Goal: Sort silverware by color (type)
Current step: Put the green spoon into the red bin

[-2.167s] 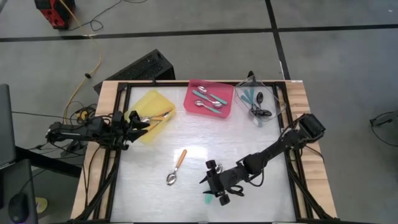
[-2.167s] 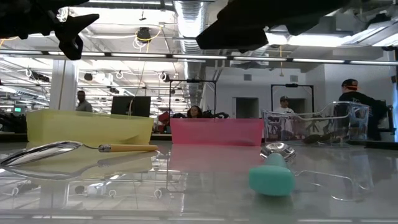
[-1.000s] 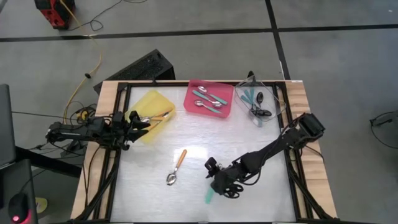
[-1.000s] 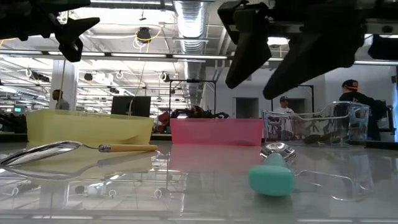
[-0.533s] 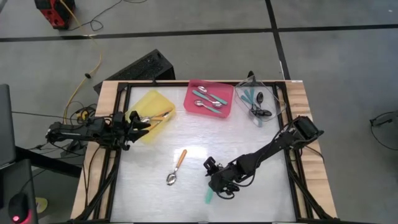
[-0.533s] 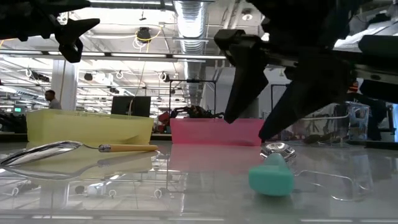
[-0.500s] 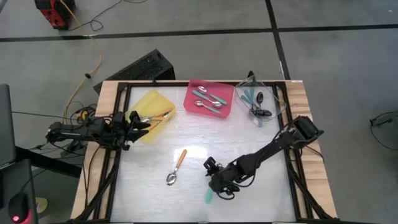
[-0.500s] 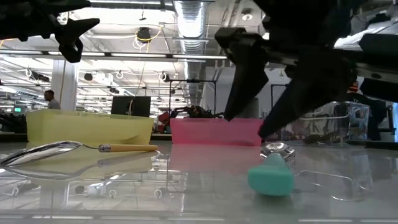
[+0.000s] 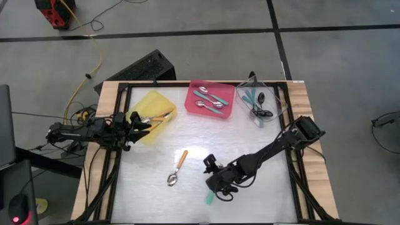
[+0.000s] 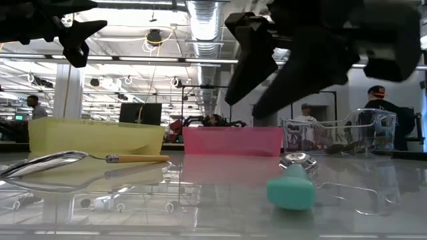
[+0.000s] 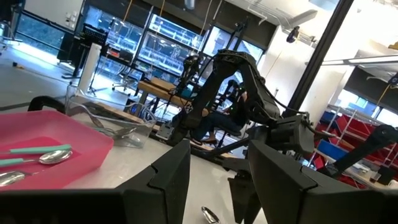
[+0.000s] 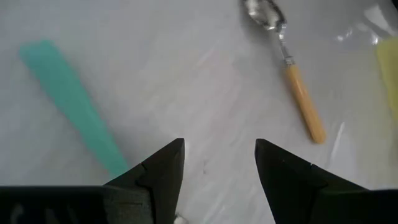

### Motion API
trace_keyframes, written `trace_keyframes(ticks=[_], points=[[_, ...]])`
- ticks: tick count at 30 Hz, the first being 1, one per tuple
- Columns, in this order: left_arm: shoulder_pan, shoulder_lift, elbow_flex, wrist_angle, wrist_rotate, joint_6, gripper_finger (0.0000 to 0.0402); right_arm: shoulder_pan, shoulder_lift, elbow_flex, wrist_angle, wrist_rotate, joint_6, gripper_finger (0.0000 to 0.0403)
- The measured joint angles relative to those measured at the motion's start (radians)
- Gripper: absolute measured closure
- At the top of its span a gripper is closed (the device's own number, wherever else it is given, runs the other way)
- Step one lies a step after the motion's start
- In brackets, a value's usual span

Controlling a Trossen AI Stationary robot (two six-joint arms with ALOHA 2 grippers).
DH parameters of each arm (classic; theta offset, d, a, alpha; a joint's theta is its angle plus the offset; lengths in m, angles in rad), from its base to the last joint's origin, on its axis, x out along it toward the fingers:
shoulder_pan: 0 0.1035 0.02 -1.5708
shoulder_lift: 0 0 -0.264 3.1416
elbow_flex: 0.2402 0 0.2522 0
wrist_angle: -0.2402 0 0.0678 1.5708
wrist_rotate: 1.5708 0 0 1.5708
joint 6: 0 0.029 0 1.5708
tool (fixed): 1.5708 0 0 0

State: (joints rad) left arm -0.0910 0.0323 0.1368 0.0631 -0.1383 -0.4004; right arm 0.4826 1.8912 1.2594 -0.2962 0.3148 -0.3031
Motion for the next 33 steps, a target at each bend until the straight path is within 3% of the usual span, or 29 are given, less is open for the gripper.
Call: trace_keyframes(ticks=[3, 11, 20, 26, 33], points=[[0.0, 0.0, 0.0, -0.001, 0.0, 0.0, 0.0253, 0.011, 0.0, 0.0, -0.022, 0.002, -0.076, 0.0179], [0.0, 0.0, 0.0, -0.002, 0.0, 0.003, 0.0253, 0.028, 0.0, 0.0, -0.058, 0.0, -0.087, 0.0174], [0.0, 0.0, 0.0, -0.003, 0.0, 0.002, 0.0253, 0.026, 0.0, 0.0, -0.117, -0.071, -0.096, 0.0149], [0.0, 0.0, 0.0, -0.003, 0.0, -0.001, 0.0253, 0.028, 0.045, -0.002, -0.128, -0.127, -0.235, 0.0148], [0.0, 0.0, 0.0, -0.005, 0.0, -0.005, 0.0253, 0.018, 0.062, -0.001, -0.102, -0.136, -0.256, 0.0148]])
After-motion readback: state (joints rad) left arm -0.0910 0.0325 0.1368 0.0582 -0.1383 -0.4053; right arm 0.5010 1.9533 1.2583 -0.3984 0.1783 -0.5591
